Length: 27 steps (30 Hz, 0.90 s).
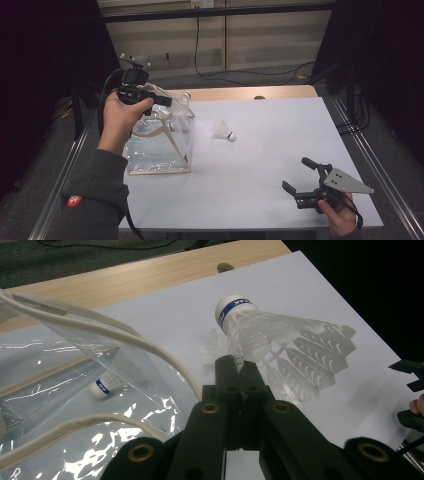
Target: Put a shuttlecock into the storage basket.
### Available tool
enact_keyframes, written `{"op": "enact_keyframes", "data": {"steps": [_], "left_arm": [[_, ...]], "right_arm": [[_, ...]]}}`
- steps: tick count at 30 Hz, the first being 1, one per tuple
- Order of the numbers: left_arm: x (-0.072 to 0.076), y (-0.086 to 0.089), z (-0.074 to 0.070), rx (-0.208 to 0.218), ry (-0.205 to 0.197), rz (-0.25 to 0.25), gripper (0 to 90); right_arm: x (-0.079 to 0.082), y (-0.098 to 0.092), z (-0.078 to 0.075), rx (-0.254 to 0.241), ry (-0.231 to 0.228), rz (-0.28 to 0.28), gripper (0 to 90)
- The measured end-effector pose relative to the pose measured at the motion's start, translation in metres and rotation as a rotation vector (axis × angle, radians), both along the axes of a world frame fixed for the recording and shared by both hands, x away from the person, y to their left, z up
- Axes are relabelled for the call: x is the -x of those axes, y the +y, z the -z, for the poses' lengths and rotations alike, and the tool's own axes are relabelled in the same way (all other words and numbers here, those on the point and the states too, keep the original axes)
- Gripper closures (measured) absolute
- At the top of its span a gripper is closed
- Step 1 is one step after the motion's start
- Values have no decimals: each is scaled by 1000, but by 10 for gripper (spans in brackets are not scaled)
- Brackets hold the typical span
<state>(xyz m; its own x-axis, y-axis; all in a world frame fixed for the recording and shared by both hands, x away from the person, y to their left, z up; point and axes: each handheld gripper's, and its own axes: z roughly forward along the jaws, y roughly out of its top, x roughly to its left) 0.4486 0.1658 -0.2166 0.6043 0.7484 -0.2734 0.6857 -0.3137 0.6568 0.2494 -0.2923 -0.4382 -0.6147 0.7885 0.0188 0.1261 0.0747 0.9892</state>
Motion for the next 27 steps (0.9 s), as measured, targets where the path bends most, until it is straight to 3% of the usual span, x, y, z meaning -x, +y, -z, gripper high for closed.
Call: {"op": "enact_keyframes", "data": {"steps": [27], "left_arm": [[-9, 17, -2, 0, 6, -78, 900]], "right_arm": [[0, 0, 0, 1, -2, -4, 2]]}}
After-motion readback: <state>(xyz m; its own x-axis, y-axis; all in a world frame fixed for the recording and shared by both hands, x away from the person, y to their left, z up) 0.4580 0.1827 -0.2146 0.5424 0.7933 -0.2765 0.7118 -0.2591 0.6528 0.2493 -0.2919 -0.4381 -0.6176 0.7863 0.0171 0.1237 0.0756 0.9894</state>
